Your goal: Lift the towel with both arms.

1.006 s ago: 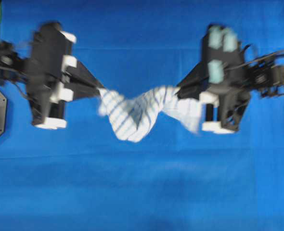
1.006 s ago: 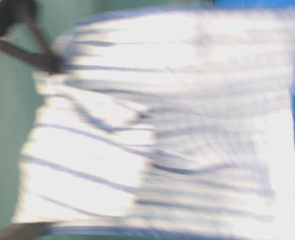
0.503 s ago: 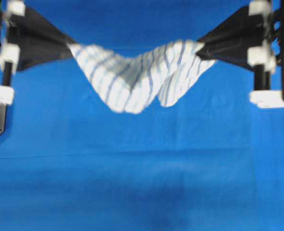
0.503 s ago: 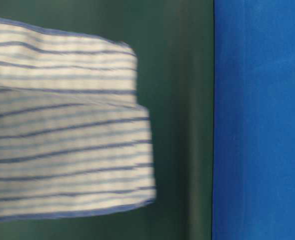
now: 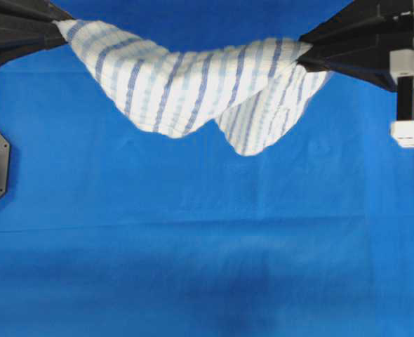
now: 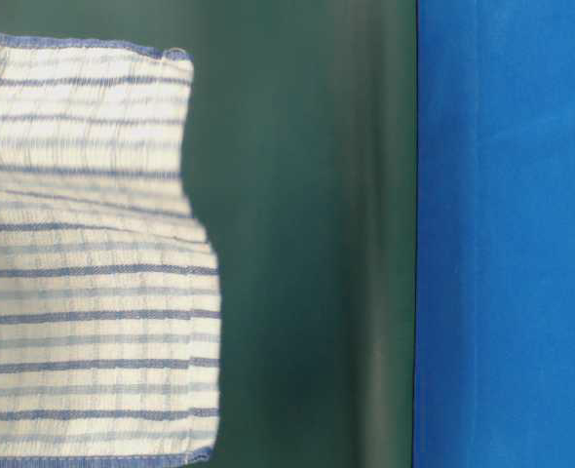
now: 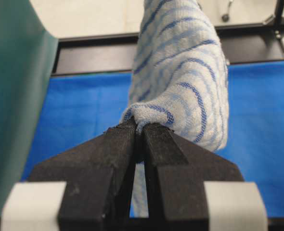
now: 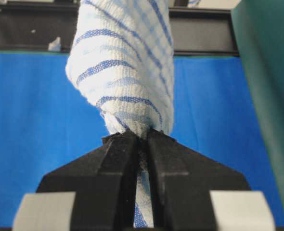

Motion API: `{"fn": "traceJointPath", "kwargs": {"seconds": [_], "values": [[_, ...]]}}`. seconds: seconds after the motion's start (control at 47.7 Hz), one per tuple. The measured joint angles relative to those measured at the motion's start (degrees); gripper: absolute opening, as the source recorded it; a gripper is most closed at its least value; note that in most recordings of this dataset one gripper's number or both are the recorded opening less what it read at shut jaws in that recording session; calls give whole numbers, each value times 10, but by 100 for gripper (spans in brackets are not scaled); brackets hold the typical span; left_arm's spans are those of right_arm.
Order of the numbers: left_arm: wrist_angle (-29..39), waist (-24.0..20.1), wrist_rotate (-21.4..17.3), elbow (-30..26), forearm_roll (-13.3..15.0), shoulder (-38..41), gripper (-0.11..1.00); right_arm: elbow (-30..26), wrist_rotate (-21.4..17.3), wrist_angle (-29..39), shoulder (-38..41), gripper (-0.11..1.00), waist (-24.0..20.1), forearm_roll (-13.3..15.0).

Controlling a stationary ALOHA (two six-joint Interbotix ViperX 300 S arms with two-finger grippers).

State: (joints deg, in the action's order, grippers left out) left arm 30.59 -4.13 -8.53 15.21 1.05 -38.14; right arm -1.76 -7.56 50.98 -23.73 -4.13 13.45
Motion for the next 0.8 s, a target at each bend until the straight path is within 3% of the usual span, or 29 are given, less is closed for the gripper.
{"fn": "traceJointPath", "kwargs": {"seconds": [0.084, 0.126, 0.252, 0.314, 0.44, 0.482, 0.65, 0.796], "values": [[0, 0, -16, 0, 0, 6, 2, 0, 0, 1, 1, 9, 1, 0], [0, 0, -21, 0, 0, 9, 5, 0, 0, 1, 1, 16, 1, 1], [-2, 0, -35, 3, 0, 13, 40, 0, -2, 1, 4, 54, 4, 10], [-4, 0, -29, 6, 0, 12, 61, 0, -4, 1, 5, 67, 6, 22], [-4, -5, -15, 18, 1, 11, 90, 6, -5, 1, 7, 66, 7, 38], [-4, -7, -14, 23, 0, 8, 94, 8, -6, 0, 6, 67, 8, 40], [-4, -8, -12, 41, 1, 1, 94, 17, -11, 2, 7, 67, 8, 40], [-4, -8, -6, 89, 2, 0, 94, 62, -39, 1, 7, 67, 9, 40]]}}
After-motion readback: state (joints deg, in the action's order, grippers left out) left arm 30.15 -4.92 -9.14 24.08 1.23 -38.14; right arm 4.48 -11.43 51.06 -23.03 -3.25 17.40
